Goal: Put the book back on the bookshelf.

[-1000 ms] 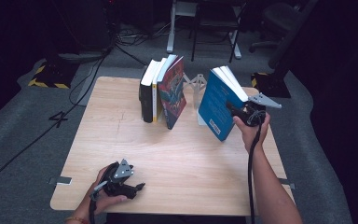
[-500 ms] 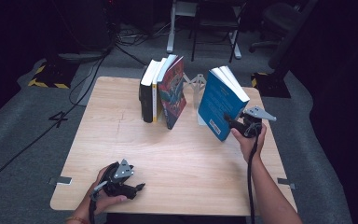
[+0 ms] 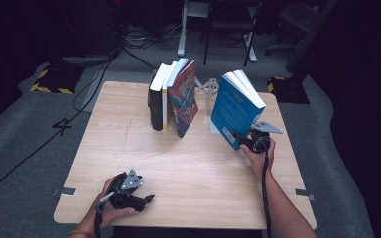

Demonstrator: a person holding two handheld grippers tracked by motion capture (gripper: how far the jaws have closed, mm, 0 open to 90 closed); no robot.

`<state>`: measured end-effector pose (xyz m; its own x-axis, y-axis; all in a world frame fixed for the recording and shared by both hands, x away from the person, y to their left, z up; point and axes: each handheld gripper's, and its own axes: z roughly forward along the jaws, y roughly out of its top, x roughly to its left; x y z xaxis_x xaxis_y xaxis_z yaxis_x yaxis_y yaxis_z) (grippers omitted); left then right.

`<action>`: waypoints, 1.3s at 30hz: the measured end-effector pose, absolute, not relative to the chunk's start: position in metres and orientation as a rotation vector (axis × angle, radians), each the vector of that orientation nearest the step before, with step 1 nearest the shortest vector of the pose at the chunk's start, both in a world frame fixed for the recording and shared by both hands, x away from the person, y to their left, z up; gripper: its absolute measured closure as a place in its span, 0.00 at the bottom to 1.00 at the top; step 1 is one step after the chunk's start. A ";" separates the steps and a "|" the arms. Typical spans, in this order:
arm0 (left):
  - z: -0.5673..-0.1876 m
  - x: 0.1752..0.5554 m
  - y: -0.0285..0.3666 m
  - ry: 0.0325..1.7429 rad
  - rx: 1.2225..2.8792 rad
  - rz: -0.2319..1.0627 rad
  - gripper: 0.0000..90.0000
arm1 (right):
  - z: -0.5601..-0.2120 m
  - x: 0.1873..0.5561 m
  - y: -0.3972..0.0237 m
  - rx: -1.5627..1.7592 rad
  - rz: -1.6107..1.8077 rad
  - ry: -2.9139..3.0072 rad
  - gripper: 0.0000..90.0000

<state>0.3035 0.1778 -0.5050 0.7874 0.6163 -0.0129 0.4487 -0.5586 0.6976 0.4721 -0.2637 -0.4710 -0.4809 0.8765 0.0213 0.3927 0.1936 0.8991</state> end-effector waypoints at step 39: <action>-0.505 0.304 0.177 0.775 2.261 0.293 0.21 | -0.469 0.500 -0.200 1.349 1.138 1.761 0.68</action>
<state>0.3043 0.1775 -0.5050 0.7937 0.6081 -0.0162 0.4452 -0.5624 0.6968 0.5004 -0.2000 -0.4693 -0.2711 0.9624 0.0173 0.4110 0.0995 0.9062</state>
